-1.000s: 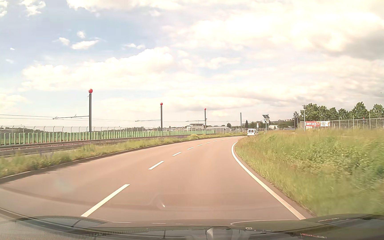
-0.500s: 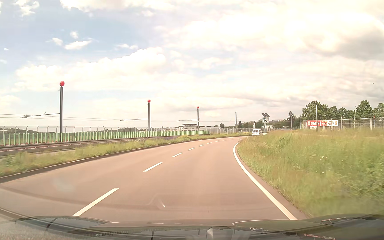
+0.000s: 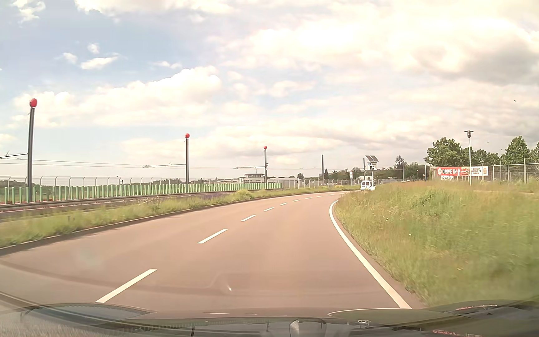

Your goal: Follow the waypoints while adhering to traffic rules and regulations

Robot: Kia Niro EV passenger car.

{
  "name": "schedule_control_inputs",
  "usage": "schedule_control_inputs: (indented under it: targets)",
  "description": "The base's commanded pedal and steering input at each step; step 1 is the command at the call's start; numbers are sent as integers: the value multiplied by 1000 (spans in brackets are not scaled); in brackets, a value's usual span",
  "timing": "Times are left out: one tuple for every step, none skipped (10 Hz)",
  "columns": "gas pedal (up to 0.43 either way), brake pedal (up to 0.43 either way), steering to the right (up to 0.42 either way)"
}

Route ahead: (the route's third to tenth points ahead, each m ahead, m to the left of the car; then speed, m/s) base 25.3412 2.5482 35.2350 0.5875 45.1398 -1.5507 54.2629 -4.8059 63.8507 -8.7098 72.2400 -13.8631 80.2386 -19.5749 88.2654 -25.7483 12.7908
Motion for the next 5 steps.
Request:
schedule_control_inputs:
  targets:
    - [47,0,24]
    - [47,0,25]
    - [47,0,25]
    - [47,0,25]
    - [47,0,25]
